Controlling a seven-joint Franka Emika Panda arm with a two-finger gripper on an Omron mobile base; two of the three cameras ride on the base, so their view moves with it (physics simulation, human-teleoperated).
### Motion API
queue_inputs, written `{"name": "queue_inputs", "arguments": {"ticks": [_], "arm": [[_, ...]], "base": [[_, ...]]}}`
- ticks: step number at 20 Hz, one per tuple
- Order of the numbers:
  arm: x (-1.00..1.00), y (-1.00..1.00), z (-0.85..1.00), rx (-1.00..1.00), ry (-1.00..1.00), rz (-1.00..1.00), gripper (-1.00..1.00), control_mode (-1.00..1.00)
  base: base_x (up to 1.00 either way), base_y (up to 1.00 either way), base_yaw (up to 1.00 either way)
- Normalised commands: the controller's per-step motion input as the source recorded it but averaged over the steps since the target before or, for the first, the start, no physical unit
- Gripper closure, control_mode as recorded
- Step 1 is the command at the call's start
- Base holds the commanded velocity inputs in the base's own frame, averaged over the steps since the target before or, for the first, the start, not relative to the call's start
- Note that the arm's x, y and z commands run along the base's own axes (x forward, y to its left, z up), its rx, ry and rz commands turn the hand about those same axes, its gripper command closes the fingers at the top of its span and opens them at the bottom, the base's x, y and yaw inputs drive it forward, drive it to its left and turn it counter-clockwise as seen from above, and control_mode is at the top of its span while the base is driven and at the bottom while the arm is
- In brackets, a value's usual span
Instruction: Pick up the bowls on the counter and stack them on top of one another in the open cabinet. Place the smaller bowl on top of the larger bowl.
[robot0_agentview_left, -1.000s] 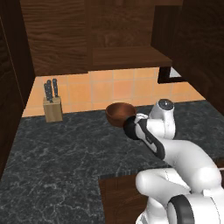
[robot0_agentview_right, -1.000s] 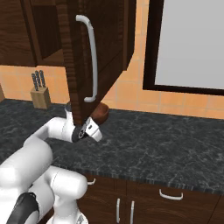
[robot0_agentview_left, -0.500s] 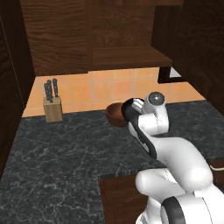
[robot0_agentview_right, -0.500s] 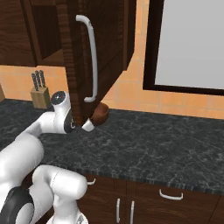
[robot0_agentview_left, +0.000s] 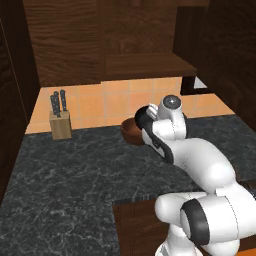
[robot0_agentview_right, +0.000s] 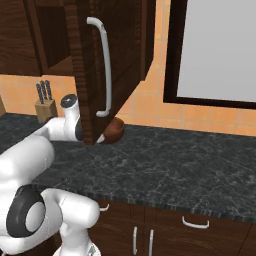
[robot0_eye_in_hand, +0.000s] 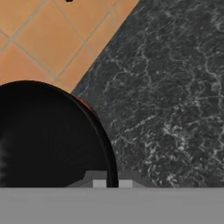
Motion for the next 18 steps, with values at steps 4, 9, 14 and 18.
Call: {"name": "queue_inputs", "arguments": {"ticks": [4, 9, 14, 18], "arm": [[0.57, 0.13, -0.16, 0.0, 0.0, -0.01, 1.0, -1.0], [0.56, 0.08, -0.39, -0.03, 0.0, 0.0, 1.0, -1.0], [0.58, 0.01, -0.4, -0.04, 0.02, 0.0, 1.0, -1.0], [0.64, 0.0, -0.31, -0.01, 0.12, 0.0, 1.0, -1.0]], "base": [[0.0, 0.0, 0.0], [0.0, 0.0, 0.0], [0.0, 0.0, 0.0], [0.0, 0.0, 0.0]]}}
